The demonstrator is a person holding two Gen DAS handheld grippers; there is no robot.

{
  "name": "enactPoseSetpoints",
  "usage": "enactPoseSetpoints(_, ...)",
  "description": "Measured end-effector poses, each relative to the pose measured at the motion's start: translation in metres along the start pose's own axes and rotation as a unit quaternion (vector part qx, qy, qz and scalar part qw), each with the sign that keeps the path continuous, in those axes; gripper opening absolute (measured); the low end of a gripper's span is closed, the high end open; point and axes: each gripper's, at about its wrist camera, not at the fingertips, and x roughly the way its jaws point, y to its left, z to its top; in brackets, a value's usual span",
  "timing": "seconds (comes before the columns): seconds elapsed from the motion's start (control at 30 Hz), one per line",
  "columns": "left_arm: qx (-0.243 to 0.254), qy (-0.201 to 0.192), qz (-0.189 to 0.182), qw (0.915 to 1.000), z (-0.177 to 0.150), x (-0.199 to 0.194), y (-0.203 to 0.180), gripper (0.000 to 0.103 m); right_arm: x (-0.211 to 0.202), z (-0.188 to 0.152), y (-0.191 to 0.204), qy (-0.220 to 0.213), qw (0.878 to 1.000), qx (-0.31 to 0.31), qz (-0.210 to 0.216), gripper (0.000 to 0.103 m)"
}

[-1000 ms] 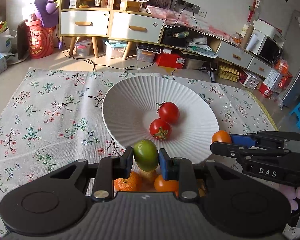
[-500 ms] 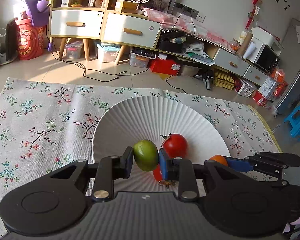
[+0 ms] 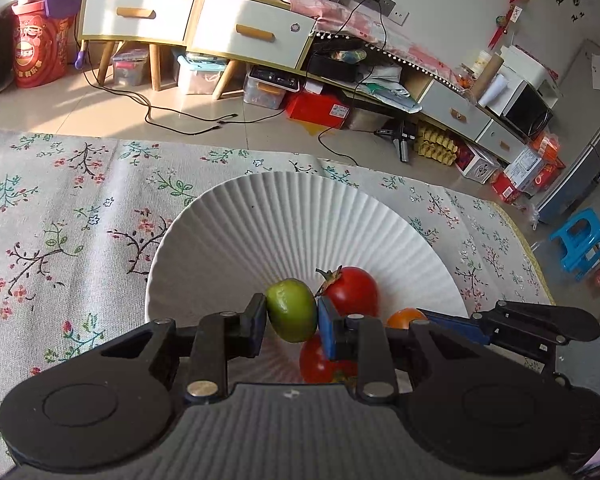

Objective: Organize fruits
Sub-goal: 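Carry the green lime and orange cherry tomato over the white plate, then open both tools to release the lime and cherry tomato into the plate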

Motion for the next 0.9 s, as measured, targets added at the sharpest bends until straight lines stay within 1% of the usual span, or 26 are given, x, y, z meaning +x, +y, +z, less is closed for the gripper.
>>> enactPoseSetpoints(0.13, 0.006, 0.009, -0.006, 0.9999, 0.002, 0.001, 0.000, 0.025, 0.002, 0.005, 0.000, 0.006, 1.000, -0.007, -0.002, 0.026)
enactPoseSetpoints(0.33, 0.011, 0.006, -0.013, 0.9998, 0.002, 0.002, 0.000, 0.025, 0.007, 0.001, 0.003, 0.011, 1.000, -0.007, -0.003, 0.027)
enactPoseSetpoints(0.47, 0.019, 0.004, -0.007, 0.9998, 0.002, 0.002, -0.002, 0.026, 0.008, 0.004, 0.008, 0.015, 1.000, -0.020, -0.006, 0.027)
enactPoseSetpoints(0.57, 0.026, 0.001, -0.001, 0.9997, 0.002, 0.000, -0.003, 0.029, 0.006, 0.003, 0.009, 0.011, 1.000, -0.015, -0.003, 0.029)
enactPoseSetpoints(0.63, 0.026, -0.002, 0.003, 0.9996, 0.001, -0.003, -0.002, 0.034, 0.004, 0.003, 0.009, 0.010, 1.000, -0.013, -0.004, 0.033)
enactPoseSetpoints(0.7, 0.027, -0.006, 0.005, 0.9996, 0.000, -0.005, -0.003, 0.044, 0.000, 0.003, 0.008, 0.007, 1.000, -0.012, -0.005, 0.039)
enactPoseSetpoints(0.83, 0.029, -0.011, 0.015, 0.9994, -0.003, -0.012, -0.004, 0.054, -0.008, 0.004, 0.006, 0.002, 1.000, -0.008, -0.009, 0.045)
enactPoseSetpoints(0.9, 0.028, -0.015, 0.020, 0.9993, -0.004, -0.016, -0.005, 0.060, -0.014, 0.003, 0.005, -0.002, 1.000, -0.004, -0.010, 0.051)
